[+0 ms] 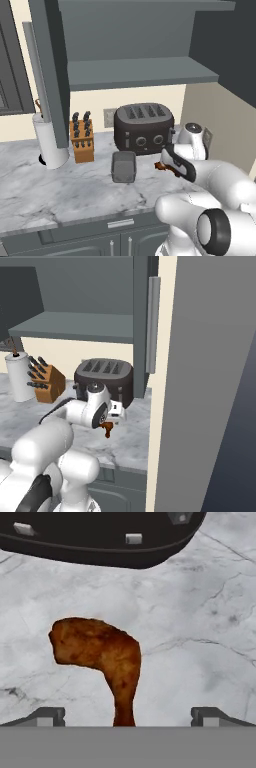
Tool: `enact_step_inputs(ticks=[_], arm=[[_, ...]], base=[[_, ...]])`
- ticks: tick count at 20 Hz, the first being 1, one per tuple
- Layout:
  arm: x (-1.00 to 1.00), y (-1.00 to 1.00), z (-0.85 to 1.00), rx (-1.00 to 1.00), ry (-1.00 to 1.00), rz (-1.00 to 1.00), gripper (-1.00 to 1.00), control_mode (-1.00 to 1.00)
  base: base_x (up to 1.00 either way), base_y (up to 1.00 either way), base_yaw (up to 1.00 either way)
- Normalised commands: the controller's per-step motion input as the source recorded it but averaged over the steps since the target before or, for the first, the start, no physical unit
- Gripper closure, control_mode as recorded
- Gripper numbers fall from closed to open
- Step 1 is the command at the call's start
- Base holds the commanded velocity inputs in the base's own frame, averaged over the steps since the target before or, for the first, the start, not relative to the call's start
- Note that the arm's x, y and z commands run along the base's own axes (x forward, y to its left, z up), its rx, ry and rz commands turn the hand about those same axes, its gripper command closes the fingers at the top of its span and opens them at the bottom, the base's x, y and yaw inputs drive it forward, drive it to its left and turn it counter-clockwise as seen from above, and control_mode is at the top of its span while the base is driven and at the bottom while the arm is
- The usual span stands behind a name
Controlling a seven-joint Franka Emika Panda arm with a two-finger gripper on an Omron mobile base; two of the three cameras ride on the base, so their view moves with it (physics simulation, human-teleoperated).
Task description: Retrieve the tupperware from the cabinet, then place the raw meat into the tupperware to avoid contamination.
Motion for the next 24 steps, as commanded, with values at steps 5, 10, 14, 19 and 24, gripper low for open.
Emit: enact_step_inputs(ticks=[5,10,14,19,24], arm=[[0.04,0.0,-0.25,0.0,0.0,0.03,-1.0,-1.0],[0.06,0.0,-0.3,0.0,0.0,0.03,-1.0,-1.0],[0.09,0.03,-0.3,0.0,0.0,0.02,-1.0,-1.0],[0.14,0.08,-0.28,0.0,-0.01,0.0,-1.0,-1.0],[0.16,0.1,-0.29,0.0,-0.01,0.0,-1.0,-1.0]], base=[[0.0,0.0,0.0],[0.0,0.0,0.0],[0.0,0.0,0.0],[0.0,0.0,0.0],[0.0,0.0,0.0]])
